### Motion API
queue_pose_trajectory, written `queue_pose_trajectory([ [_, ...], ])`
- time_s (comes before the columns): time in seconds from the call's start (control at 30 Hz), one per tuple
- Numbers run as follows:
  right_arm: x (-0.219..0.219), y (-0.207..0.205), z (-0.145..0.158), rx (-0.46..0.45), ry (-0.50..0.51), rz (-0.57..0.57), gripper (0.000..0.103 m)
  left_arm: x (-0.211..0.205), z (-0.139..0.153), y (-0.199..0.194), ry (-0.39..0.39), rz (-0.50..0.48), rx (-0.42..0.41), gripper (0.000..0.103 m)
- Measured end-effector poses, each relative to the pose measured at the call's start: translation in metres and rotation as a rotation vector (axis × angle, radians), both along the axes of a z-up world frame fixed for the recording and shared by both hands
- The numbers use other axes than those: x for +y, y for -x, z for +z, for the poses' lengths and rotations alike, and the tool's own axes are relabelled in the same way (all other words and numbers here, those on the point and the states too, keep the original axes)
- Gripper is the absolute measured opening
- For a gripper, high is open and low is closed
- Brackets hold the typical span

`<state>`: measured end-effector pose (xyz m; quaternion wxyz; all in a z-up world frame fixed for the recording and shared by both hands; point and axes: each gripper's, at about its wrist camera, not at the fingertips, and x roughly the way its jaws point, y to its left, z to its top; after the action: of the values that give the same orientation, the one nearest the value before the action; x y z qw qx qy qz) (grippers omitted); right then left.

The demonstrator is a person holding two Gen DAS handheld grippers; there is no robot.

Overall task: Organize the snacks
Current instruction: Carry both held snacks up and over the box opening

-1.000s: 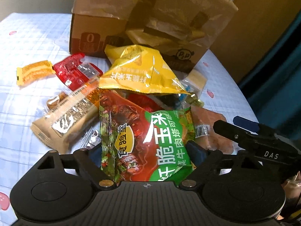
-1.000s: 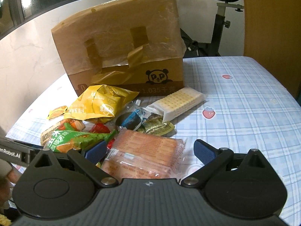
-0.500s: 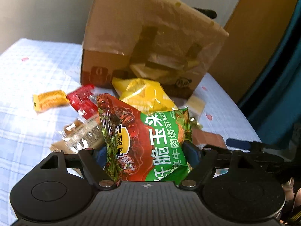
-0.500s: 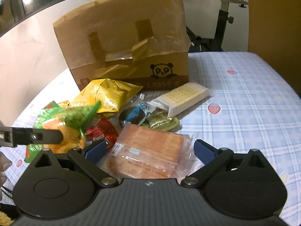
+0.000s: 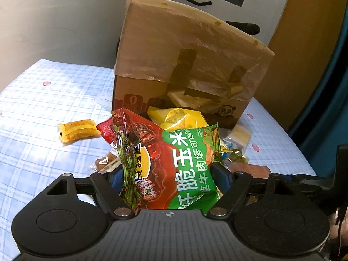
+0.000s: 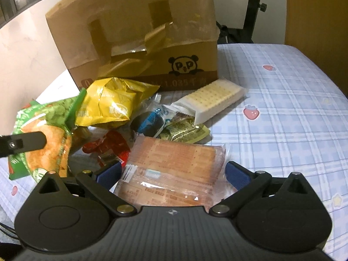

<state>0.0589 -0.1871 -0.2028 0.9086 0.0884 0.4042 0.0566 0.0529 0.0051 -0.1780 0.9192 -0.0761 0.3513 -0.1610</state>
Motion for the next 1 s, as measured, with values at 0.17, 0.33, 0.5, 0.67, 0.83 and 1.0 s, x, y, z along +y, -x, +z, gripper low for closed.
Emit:
queue_pose_trajectory([
  [0.17,0.007,0.005,-0.003,-0.025,0.032,-0.009,0.100,0.001,-0.001,0.000,-0.004,0.003,-0.006,0.081],
  [0.33,0.008,0.005,-0.005,-0.034,0.034,-0.012,0.099,-0.001,-0.001,0.000,-0.006,0.000,-0.006,0.082],
  [0.5,0.008,0.006,-0.005,-0.040,0.029,-0.013,0.099,0.000,-0.002,-0.001,-0.003,0.005,0.001,0.082],
  [0.67,0.009,0.006,-0.008,-0.043,0.022,-0.016,0.099,-0.002,-0.002,-0.001,-0.005,0.008,-0.001,0.082],
  [0.83,0.007,0.005,-0.012,-0.032,-0.012,-0.017,0.095,-0.002,-0.003,0.000,-0.005,0.012,-0.006,0.082],
  [1.0,0.003,0.008,-0.009,-0.043,-0.045,-0.019,0.089,-0.001,-0.001,0.004,-0.003,0.017,-0.023,0.082],
])
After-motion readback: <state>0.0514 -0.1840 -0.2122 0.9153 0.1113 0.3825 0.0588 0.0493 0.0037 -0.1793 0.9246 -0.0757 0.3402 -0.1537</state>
